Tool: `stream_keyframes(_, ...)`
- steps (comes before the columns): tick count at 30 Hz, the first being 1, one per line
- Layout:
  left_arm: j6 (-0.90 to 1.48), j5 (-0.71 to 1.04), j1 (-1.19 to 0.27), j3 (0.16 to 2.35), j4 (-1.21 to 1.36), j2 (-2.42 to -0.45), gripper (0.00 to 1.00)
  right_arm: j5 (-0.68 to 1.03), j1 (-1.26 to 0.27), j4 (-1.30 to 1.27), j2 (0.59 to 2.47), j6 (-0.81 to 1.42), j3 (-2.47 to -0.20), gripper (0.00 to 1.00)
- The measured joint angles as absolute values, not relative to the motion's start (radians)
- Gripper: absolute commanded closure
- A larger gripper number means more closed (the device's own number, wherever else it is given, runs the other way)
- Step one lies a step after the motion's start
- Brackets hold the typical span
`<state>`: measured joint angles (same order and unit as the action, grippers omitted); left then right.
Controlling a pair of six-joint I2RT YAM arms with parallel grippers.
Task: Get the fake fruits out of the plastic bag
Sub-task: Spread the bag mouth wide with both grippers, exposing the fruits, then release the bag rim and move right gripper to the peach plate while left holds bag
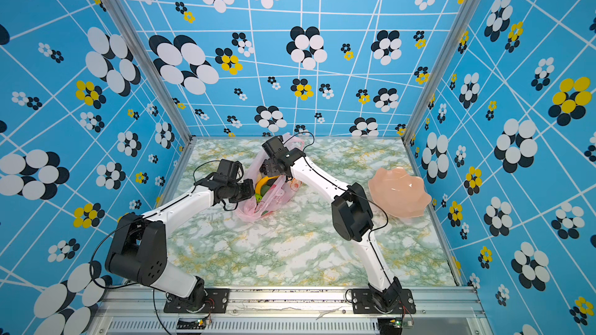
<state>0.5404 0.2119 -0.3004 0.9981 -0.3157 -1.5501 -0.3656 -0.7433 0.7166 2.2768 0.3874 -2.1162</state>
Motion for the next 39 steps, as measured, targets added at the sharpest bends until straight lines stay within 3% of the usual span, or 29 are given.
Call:
stream_keyframes(6,0.544,0.207,-0.308,0.998,-0.313,-1.550,1.00,-0.429,-0.743,0.788,2.413,0.421,-2.228,0.07)
stream_keyframes(9,0.543,0.201,-0.308,0.998,-0.313,-1.550,1.00,-0.457,-0.743,0.802,2.414,0.432,-2.194,0.20)
stream_keyframes(15,0.543,0.186,-0.308,0.998,-0.313,-1.550,1.00,-0.481,-0.743,0.724,2.249,0.426,-1.875,0.50)
stream_keyframes(22,0.543,0.163,-0.308,0.998,-0.313,-1.550,1.00,-0.463,-0.743,0.597,2.013,0.426,-1.568,0.57)
stream_keyframes(25,0.543,0.156,-0.305,0.994,-0.313,-1.550,1.00,-0.431,-0.737,0.537,1.959,0.436,-1.460,0.66)
stream_keyframes(28,0.548,0.156,-0.288,0.976,-0.309,-1.547,1.00,-0.382,-0.719,0.499,1.962,0.453,-1.399,0.77)
stream_keyframes(39,0.569,0.179,-0.156,0.941,-0.281,-1.543,1.00,-0.230,-0.698,0.389,2.098,0.464,-1.488,0.91)
